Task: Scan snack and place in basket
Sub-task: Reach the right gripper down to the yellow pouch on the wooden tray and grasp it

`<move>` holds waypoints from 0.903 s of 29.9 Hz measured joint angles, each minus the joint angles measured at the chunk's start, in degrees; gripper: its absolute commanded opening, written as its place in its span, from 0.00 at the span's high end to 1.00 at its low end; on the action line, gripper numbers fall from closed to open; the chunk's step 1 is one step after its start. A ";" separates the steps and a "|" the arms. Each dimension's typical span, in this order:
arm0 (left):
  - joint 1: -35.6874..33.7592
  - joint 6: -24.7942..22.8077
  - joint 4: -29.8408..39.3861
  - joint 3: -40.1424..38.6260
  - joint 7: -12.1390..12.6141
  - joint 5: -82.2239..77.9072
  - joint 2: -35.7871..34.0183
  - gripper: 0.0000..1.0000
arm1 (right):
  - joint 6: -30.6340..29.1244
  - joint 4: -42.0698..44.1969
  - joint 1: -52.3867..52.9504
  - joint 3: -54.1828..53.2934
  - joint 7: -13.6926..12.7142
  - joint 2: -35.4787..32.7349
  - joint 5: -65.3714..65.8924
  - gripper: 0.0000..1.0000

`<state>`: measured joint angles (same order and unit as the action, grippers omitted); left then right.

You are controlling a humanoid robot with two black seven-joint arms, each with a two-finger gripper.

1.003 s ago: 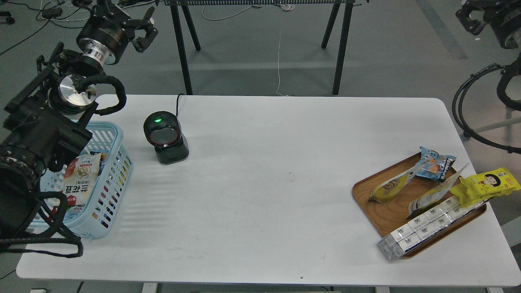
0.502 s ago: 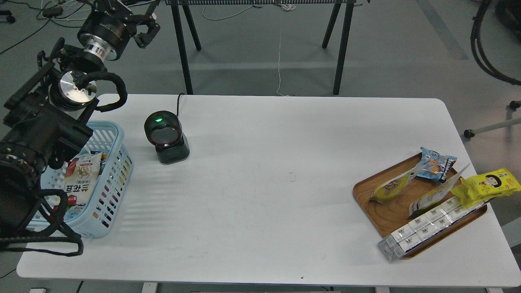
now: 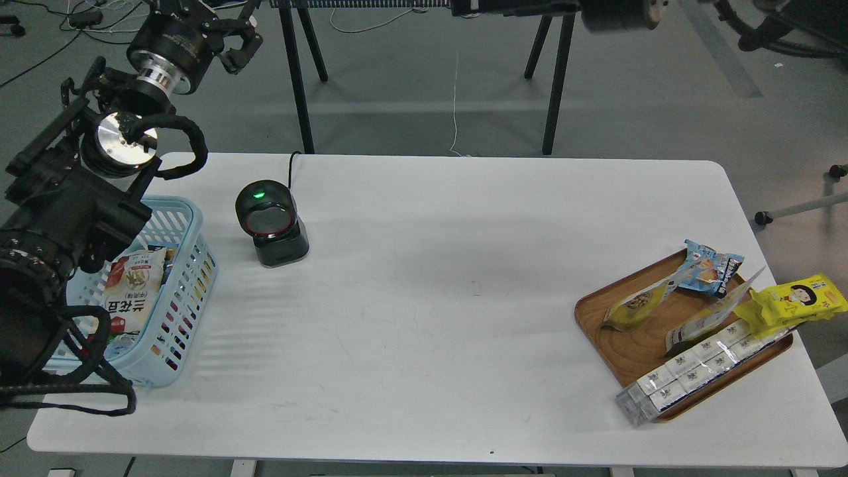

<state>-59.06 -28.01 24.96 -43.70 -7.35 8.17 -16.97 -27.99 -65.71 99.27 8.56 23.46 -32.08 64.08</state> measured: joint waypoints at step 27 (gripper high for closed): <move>0.25 0.00 -0.10 3.09 -0.65 -0.03 -0.09 0.00 | 0.01 -23.61 -1.00 28.26 4.55 -10.90 58.08 0.07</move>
<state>-58.81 -28.01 24.87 -40.62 -8.00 8.15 -17.06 -27.99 -89.33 98.27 36.82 28.01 -42.98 122.16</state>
